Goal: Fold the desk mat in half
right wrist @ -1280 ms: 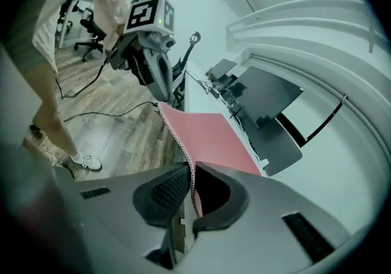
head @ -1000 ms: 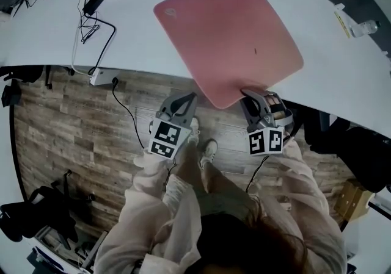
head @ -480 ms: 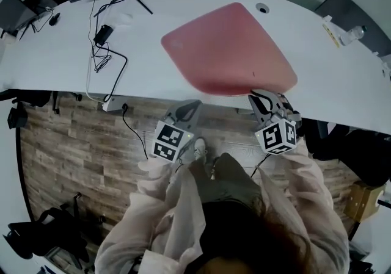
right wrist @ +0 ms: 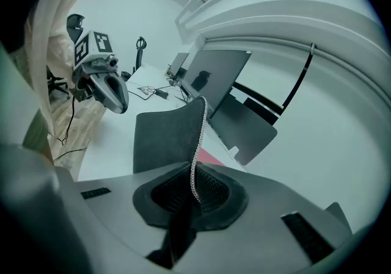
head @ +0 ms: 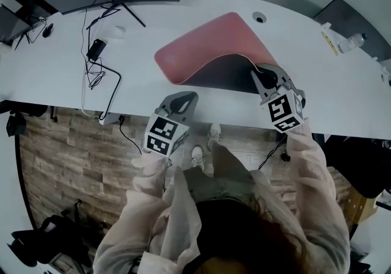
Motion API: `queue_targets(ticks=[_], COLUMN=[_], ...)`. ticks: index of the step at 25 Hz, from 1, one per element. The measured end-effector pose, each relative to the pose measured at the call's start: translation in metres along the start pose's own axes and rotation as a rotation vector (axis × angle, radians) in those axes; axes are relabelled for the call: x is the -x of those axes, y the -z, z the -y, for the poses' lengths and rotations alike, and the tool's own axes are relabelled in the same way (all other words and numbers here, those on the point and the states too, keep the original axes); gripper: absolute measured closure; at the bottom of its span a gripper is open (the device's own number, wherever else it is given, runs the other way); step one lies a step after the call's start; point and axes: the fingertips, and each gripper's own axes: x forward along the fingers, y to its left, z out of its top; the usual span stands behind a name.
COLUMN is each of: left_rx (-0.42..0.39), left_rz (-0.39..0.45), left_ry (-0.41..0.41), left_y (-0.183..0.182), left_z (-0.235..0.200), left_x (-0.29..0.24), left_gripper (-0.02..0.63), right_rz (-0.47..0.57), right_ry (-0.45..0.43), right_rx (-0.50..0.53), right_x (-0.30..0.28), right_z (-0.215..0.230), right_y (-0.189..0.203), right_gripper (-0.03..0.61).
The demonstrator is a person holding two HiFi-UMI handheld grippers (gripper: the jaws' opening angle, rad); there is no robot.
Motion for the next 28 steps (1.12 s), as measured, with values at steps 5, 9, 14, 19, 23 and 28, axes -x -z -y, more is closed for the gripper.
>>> queue_targets(ticks=[5,9,14,19,23,28], left_rx=[0.025,0.061,0.083,0.102,0.109,0.121], left_rz=[-0.008,0.000,-0.007,-0.023,-0.053,-0.073], left_ry=[-0.033,-0.073,-0.105,-0.138,-0.159,-0.167], left_y=[-0.023,-0.041,-0.052,-0.059,-0.056,-0.050], left_z=[-0.026,-0.049,-0.074,-0.093,-0.103,-0.107], left_x=[-0.038,-0.062,-0.091,-0.114,-0.129,-0.136], left_gripper=[0.585,0.586,0.586,0.586,0.586,0.586], right_rz=[0.012,0.023,0.026,0.013,-0.021,-0.068], right_ry=[-0.040,-0.067,-0.092,-0.140,-0.192,-0.222], right_rx=[0.013,0.030,0.024,0.010,-0.004,-0.016], right_x=[-0.043,-0.080,-0.132,-0.190,-0.233,-0.265], right_z=[0.047,0.080,0.113,0.126,0.122,0.112], right_y=[0.003,0.003,0.009,0.015,0.026,0.043], right_gripper=[0.545,0.545,0.545,0.545,0.540,0.477])
